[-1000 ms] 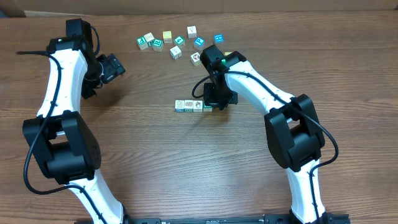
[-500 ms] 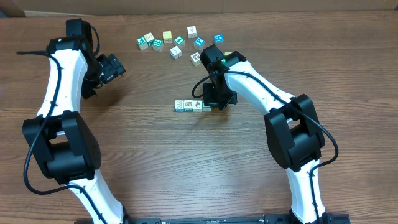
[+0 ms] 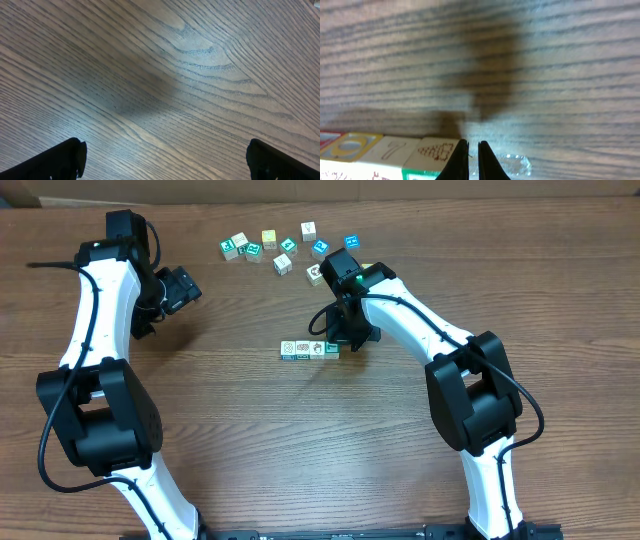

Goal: Form a horizontal line

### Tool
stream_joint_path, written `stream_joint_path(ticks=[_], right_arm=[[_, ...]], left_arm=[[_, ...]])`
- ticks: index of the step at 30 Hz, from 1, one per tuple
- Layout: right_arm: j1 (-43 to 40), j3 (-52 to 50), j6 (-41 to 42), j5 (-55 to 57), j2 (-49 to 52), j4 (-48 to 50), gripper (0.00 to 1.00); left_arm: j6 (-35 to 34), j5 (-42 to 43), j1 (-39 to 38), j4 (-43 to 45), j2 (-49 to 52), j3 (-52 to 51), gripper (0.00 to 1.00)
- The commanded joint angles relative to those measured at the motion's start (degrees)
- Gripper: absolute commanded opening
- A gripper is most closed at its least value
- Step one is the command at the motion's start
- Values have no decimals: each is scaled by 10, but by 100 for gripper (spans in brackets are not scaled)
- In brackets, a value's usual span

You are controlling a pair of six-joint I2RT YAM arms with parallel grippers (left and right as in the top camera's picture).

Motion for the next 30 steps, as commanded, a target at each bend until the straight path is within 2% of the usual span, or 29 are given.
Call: stream_joint_path(ticks=[1,10,30], right_arm=[[3,-3,-2,28,-3,16,4],[4,-3,-6,6,-3,73,4],[4,-3,-7,-29,-3,49,4]], left_arm=[[5,-3,0,-1,0,12,100],[5,-3,0,-1,0,12,100],[5,-4,0,-1,0,12,100]])
